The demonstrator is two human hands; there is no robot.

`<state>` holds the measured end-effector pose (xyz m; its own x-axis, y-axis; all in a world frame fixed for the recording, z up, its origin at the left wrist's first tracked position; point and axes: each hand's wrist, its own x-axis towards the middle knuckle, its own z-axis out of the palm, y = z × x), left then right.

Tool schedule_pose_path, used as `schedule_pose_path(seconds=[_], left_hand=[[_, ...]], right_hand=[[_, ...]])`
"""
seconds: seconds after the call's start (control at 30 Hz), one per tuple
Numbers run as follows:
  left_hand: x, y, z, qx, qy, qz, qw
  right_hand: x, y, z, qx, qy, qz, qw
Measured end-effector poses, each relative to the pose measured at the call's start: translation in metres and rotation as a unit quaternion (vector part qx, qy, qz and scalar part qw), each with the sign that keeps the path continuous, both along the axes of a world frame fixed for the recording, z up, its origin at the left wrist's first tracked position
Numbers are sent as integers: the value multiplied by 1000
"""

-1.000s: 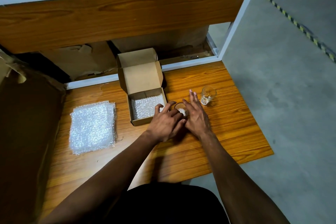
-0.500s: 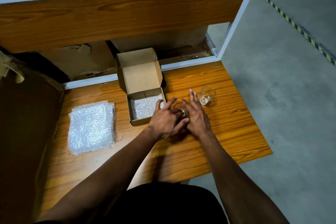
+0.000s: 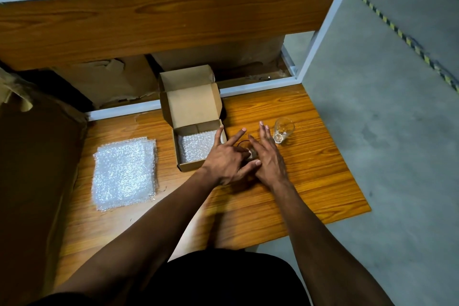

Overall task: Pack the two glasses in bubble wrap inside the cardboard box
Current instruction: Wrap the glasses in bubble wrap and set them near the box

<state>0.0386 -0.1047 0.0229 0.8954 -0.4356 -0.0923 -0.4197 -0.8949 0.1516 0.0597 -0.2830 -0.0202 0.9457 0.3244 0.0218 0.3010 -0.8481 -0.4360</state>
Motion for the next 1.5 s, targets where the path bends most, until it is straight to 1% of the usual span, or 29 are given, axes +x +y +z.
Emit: schedule_pose_path(seconds=[0.13, 0.27, 0.43, 0.53, 0.73, 0.97, 1.07, 1.13, 1.23, 1.33, 1.5], left_hand=[[6, -2, 2, 12, 4, -6, 1000], [4, 6, 1, 7, -12, -16, 1000], [7, 0, 3, 19, 7, -8, 1000], [9, -1, 2, 34, 12, -17, 999], [7, 3, 8, 28, -19, -28, 999], [5, -3, 2, 36, 13, -6, 999], [6, -1, 2, 38, 10, -14, 999], [5, 3, 1, 24, 10, -9, 1000], [5, 2, -2, 4, 39, 1, 999], [10, -3, 0, 8, 57, -6, 998], [10, 3, -4, 28, 13, -34, 999]], right_hand=[[0, -2, -3, 24, -8, 2, 1000], [1, -1, -3, -1, -7, 1, 1000], [1, -3, -7, 31, -23, 2, 999], [1, -3, -8, 31, -20, 4, 999], [1, -3, -10, 13, -21, 1, 1000], [0, -2, -6, 24, -14, -1, 1000], [0, -3, -7, 16, -19, 2, 1000], [-1, -2, -7, 11, -20, 1, 1000], [0, -2, -8, 10, -22, 3, 1000], [1, -3, -10, 20, -25, 6, 999], [2, -4, -11, 9, -27, 6, 1000]])
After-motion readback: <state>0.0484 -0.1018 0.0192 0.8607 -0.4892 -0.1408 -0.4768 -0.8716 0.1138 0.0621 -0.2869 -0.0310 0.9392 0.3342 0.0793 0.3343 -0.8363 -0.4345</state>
